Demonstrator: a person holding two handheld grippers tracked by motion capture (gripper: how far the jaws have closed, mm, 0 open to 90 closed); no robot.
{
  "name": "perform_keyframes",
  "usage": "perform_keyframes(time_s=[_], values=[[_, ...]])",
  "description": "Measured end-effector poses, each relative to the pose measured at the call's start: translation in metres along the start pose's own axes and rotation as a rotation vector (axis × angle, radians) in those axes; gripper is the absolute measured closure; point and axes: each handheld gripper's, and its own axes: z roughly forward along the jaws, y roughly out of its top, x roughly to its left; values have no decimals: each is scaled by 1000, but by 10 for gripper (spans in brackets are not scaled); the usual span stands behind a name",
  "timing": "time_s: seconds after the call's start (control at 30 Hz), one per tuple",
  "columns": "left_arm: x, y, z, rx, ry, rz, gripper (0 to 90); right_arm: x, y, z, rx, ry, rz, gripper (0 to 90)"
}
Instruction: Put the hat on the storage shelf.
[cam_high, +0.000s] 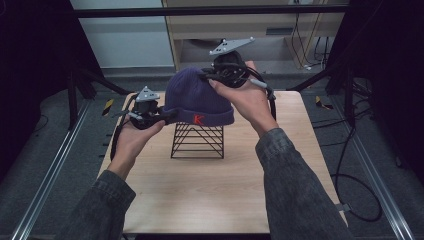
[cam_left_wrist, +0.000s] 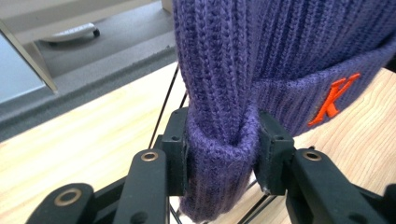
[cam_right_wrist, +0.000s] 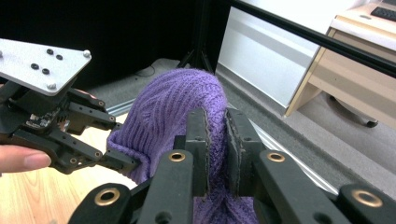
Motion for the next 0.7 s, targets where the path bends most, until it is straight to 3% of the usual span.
perform_keyframes(time_s=[0.7], values=[[2,-10,3,42,-4,12,641,0,-9,11,59,-1,24,798]])
